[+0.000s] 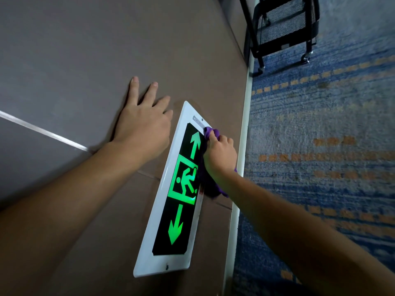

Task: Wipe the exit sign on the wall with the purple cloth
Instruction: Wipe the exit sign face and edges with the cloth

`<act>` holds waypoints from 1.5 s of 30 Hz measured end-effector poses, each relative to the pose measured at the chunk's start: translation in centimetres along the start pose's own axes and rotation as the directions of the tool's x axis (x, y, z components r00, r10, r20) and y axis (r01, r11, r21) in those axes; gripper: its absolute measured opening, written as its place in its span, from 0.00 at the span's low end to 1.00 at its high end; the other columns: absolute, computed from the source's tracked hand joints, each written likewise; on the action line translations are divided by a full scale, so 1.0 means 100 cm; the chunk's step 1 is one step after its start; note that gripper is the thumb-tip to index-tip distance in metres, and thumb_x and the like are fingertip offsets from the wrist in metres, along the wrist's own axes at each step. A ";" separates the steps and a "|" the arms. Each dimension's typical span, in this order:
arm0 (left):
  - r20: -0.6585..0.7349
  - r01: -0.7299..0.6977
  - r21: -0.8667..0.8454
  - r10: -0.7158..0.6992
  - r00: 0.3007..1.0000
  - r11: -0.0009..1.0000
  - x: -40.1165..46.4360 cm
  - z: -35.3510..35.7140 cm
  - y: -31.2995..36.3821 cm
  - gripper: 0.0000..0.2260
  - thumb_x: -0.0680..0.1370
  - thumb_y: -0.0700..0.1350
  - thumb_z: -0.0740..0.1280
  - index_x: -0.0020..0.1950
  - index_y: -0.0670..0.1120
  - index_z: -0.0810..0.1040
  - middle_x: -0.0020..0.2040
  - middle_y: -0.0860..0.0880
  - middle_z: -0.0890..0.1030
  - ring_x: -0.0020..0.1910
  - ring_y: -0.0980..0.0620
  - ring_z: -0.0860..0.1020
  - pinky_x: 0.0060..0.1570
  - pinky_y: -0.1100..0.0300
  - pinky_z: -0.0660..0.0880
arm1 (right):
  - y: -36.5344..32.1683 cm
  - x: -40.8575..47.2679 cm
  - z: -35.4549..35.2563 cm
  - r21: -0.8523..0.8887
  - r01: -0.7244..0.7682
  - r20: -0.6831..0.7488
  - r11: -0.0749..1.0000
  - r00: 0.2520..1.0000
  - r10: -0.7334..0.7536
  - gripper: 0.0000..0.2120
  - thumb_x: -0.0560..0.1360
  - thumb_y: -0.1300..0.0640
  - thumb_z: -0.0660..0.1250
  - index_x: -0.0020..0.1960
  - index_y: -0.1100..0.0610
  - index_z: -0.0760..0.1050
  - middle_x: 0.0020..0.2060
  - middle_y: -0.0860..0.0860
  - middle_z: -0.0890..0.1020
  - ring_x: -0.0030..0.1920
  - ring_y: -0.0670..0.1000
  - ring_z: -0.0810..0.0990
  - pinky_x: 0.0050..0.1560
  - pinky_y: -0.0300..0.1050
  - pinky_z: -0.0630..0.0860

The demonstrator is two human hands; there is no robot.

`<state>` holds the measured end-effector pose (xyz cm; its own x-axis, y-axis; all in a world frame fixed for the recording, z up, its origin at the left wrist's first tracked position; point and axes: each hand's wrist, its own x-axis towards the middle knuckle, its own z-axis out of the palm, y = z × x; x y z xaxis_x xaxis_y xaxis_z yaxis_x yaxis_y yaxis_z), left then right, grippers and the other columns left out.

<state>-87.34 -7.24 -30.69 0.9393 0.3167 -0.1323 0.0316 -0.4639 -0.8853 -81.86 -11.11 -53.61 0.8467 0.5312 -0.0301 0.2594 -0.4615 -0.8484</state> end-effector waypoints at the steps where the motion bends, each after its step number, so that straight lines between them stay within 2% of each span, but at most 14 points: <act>1: -0.003 0.001 -0.006 -0.001 1.000 1.000 0.000 0.000 0.001 0.26 0.79 0.49 0.53 0.76 0.51 0.72 0.81 0.48 0.63 0.82 0.39 0.52 0.77 0.31 0.43 | 0.000 -0.002 0.000 -0.010 -0.005 0.017 1.000 1.000 0.005 0.22 0.84 0.56 0.56 0.78 0.55 0.65 0.64 0.59 0.79 0.63 0.61 0.74 0.57 0.53 0.74; 4: 0.021 0.000 -0.019 0.001 1.000 1.000 0.001 -0.002 0.006 0.25 0.79 0.48 0.54 0.76 0.50 0.71 0.81 0.48 0.63 0.82 0.39 0.52 0.77 0.32 0.44 | -0.002 0.001 -0.007 -0.044 -0.016 0.066 0.999 0.998 0.019 0.22 0.84 0.57 0.57 0.77 0.55 0.67 0.65 0.59 0.78 0.64 0.61 0.74 0.59 0.55 0.75; 8: 0.036 0.010 -0.047 -0.009 0.999 0.999 0.006 -0.005 0.010 0.22 0.80 0.49 0.56 0.74 0.52 0.74 0.81 0.49 0.64 0.82 0.41 0.52 0.77 0.33 0.44 | 0.014 0.007 -0.014 -0.107 -0.055 0.151 0.993 0.986 0.071 0.16 0.79 0.60 0.57 0.64 0.58 0.78 0.58 0.59 0.81 0.61 0.62 0.75 0.48 0.51 0.70; 13: 0.008 0.008 -0.057 -0.008 1.000 0.998 0.003 0.002 0.006 0.21 0.79 0.48 0.58 0.71 0.52 0.77 0.80 0.49 0.66 0.82 0.41 0.54 0.78 0.34 0.43 | 0.040 0.009 -0.008 0.014 -0.104 0.020 0.995 0.994 0.103 0.15 0.81 0.59 0.54 0.62 0.54 0.77 0.54 0.57 0.81 0.57 0.62 0.77 0.45 0.50 0.69; 18: -0.036 0.027 -0.075 -0.030 0.999 0.997 0.003 0.005 0.010 0.20 0.79 0.49 0.59 0.69 0.51 0.80 0.78 0.48 0.69 0.81 0.40 0.56 0.77 0.34 0.43 | 0.031 0.019 -0.015 0.104 0.088 -0.102 0.991 0.992 -0.077 0.20 0.87 0.53 0.53 0.75 0.45 0.72 0.59 0.55 0.81 0.60 0.59 0.77 0.50 0.50 0.77; 21: -0.050 0.034 -0.073 -0.038 0.998 0.997 0.002 0.006 0.011 0.21 0.79 0.49 0.58 0.69 0.52 0.80 0.78 0.49 0.69 0.82 0.40 0.56 0.77 0.34 0.43 | 0.004 0.015 -0.019 0.131 0.293 -0.225 0.947 0.939 -0.260 0.19 0.86 0.51 0.58 0.76 0.47 0.73 0.61 0.54 0.82 0.58 0.56 0.78 0.47 0.46 0.73; 23: -0.053 0.046 -0.064 -0.049 0.997 0.997 0.003 0.005 0.013 0.21 0.80 0.51 0.56 0.70 0.53 0.79 0.79 0.49 0.69 0.82 0.41 0.55 0.77 0.35 0.43 | -0.014 0.007 -0.013 0.104 0.344 -0.255 0.933 0.916 -0.309 0.20 0.85 0.51 0.62 0.76 0.49 0.72 0.62 0.54 0.82 0.57 0.55 0.78 0.45 0.45 0.71; 26: -0.057 0.051 -0.072 -0.056 0.997 0.996 0.004 0.003 0.014 0.21 0.81 0.51 0.55 0.70 0.53 0.79 0.78 0.49 0.69 0.82 0.42 0.55 0.77 0.35 0.43 | -0.016 0.003 -0.003 0.087 0.269 -0.237 0.959 0.941 -0.243 0.23 0.85 0.52 0.62 0.79 0.50 0.67 0.63 0.56 0.81 0.59 0.57 0.78 0.49 0.49 0.76; 30: -0.066 0.053 -0.079 -0.058 0.996 0.995 0.004 0.002 0.014 0.21 0.80 0.51 0.55 0.70 0.53 0.79 0.78 0.50 0.69 0.82 0.42 0.56 0.78 0.35 0.44 | 0.012 0.012 -0.001 -0.016 0.153 -0.097 0.988 0.983 -0.154 0.24 0.85 0.54 0.56 0.81 0.49 0.62 0.62 0.58 0.80 0.60 0.61 0.76 0.54 0.53 0.76; 35: -0.088 0.050 -0.076 -0.056 0.994 0.996 0.004 0.005 0.015 0.20 0.80 0.51 0.56 0.67 0.52 0.81 0.77 0.50 0.71 0.81 0.42 0.58 0.78 0.35 0.45 | 0.041 0.031 -0.008 -0.125 0.089 -0.003 0.988 0.996 -0.091 0.20 0.83 0.56 0.56 0.73 0.48 0.74 0.60 0.56 0.81 0.60 0.61 0.76 0.48 0.50 0.69; 38: -0.105 0.056 -0.076 -0.063 0.992 0.996 0.005 0.008 0.015 0.21 0.80 0.51 0.55 0.66 0.52 0.82 0.76 0.49 0.72 0.80 0.42 0.59 0.77 0.35 0.45 | 0.038 0.049 -0.018 -0.019 0.102 -0.095 0.995 0.990 -0.103 0.18 0.84 0.55 0.55 0.69 0.46 0.77 0.58 0.54 0.84 0.56 0.59 0.78 0.46 0.48 0.73; 40: -0.121 0.063 -0.076 -0.071 0.990 0.995 0.005 0.008 0.015 0.21 0.80 0.52 0.55 0.66 0.51 0.83 0.76 0.48 0.73 0.80 0.42 0.60 0.77 0.36 0.47 | 0.027 0.058 -0.022 0.095 0.165 -0.144 0.982 0.978 -0.151 0.18 0.85 0.53 0.55 0.69 0.45 0.79 0.57 0.53 0.85 0.54 0.58 0.80 0.43 0.46 0.70; 42: -0.124 0.068 -0.074 -0.077 0.989 0.995 0.004 0.007 0.016 0.22 0.80 0.53 0.55 0.65 0.51 0.83 0.76 0.48 0.73 0.80 0.42 0.60 0.77 0.35 0.47 | 0.019 0.063 -0.019 0.137 0.184 -0.116 0.973 0.979 -0.169 0.18 0.86 0.53 0.56 0.71 0.44 0.78 0.58 0.54 0.84 0.55 0.59 0.79 0.44 0.46 0.68; 45: -0.105 0.060 -0.043 -0.064 0.992 0.997 0.003 0.007 0.015 0.22 0.80 0.54 0.54 0.67 0.51 0.81 0.76 0.47 0.72 0.80 0.42 0.60 0.77 0.35 0.47 | 0.021 0.054 -0.006 0.125 0.137 -0.054 0.983 0.990 -0.131 0.20 0.87 0.51 0.53 0.74 0.45 0.74 0.58 0.55 0.81 0.57 0.59 0.77 0.47 0.49 0.72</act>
<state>-87.26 -7.28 -32.38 0.9660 0.2570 -0.0276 0.1027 -0.4793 -0.8716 -76.49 -9.65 -55.20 0.8292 0.5480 0.1099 0.3128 -0.2921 -0.9038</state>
